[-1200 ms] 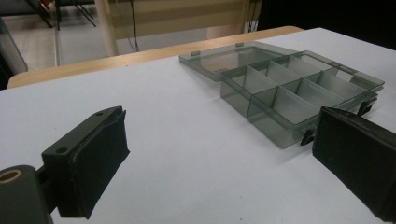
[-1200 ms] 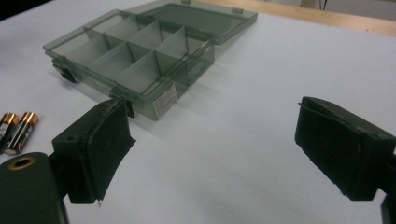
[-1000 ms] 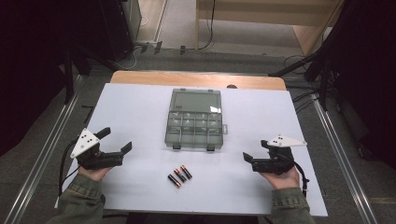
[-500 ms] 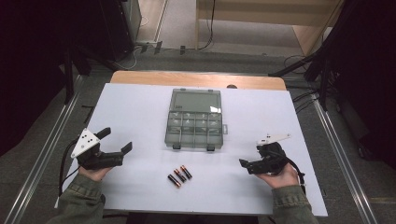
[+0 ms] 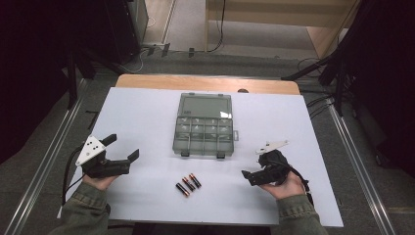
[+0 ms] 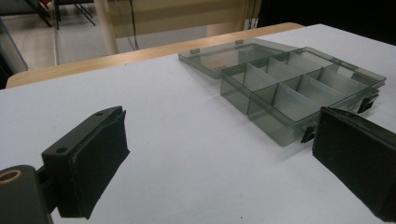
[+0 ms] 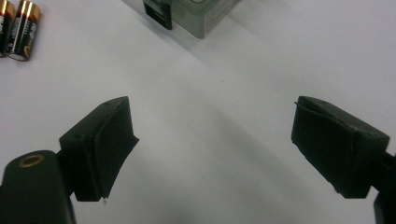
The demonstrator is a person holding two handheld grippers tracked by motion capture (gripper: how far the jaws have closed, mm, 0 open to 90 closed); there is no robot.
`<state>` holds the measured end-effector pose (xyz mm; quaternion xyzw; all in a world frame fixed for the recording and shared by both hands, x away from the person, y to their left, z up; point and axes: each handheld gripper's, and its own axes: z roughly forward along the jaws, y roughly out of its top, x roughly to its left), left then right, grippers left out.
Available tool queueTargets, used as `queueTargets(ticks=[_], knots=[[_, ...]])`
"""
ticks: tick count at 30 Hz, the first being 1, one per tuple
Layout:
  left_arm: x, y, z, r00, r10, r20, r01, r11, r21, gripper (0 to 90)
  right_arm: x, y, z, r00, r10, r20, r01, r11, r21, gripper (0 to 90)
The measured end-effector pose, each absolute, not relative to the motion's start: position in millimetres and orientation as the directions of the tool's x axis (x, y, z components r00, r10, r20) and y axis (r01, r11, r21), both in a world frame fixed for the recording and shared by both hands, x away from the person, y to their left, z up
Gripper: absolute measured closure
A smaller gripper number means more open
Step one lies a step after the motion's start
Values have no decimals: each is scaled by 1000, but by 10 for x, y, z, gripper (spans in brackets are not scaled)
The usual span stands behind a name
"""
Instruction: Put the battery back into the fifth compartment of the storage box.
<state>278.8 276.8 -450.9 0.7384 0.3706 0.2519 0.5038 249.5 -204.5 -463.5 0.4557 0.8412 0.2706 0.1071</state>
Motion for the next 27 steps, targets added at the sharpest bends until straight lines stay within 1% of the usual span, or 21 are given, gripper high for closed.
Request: queueTargets(ticks=[13, 19, 27], knots=[[2800, 2772, -4514, 602, 798, -10, 295, -212, 932, 36, 2506, -1624, -4639, -598, 799, 60, 702, 487, 520, 138], [2815, 2777, -4514, 596, 803, -12, 296, -206, 933, 36, 2512, -1502, -4617, -601, 797, 70, 705, 486, 516, 138], [2827, 2782, -4518, 592, 805, -19, 298, -197, 934, 36, 2529, -1228, -4615, -631, 773, 66, 696, 527, 487, 138]])
